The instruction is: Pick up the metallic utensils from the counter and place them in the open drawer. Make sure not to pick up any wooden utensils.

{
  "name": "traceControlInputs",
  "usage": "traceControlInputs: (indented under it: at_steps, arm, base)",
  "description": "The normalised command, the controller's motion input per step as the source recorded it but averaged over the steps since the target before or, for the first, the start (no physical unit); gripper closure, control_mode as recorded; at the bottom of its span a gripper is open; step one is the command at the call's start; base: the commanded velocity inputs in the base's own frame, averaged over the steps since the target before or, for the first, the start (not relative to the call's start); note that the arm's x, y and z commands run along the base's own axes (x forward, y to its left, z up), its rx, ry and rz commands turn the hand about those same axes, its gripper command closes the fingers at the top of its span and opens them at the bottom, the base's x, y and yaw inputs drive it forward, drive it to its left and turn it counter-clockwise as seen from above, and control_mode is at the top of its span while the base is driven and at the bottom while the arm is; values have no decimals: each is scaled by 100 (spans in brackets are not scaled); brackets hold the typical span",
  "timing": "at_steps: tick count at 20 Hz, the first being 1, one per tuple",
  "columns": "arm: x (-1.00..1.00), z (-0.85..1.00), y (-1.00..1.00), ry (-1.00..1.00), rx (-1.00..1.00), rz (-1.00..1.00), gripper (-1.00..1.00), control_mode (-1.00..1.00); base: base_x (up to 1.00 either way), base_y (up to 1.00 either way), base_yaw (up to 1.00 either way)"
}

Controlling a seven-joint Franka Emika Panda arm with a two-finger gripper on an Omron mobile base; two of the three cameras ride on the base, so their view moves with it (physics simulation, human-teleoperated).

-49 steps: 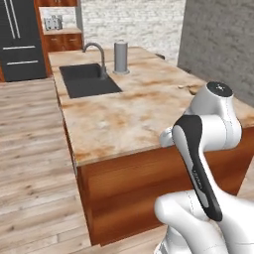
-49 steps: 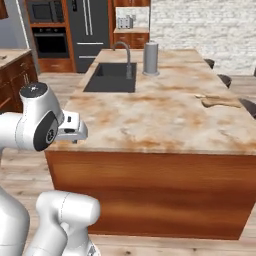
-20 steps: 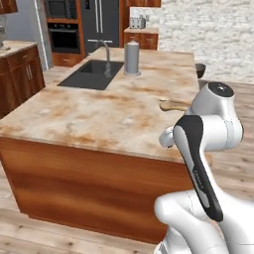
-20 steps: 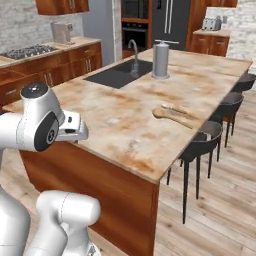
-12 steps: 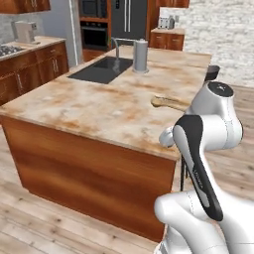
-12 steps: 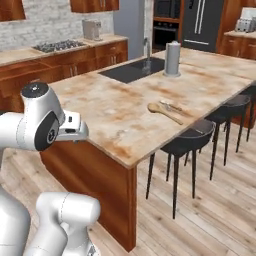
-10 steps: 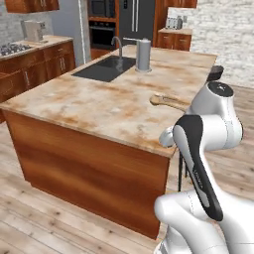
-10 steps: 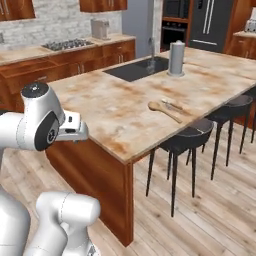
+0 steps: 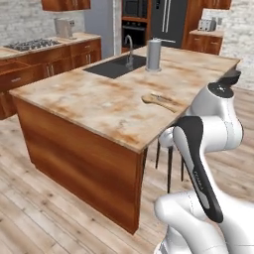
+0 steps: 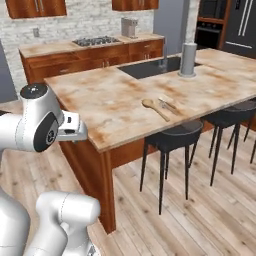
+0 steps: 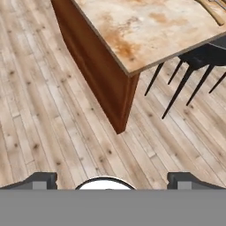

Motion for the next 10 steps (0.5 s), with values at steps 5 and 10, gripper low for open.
traceControlInputs:
  at_steps: [5, 10]
  arm:
    - [0, 0, 0, 0, 0, 0, -100, 100]
    - [0, 0, 0, 0, 0, 0, -100, 100]
  base:
    - [4, -100, 34]
    - [25, -100, 36]
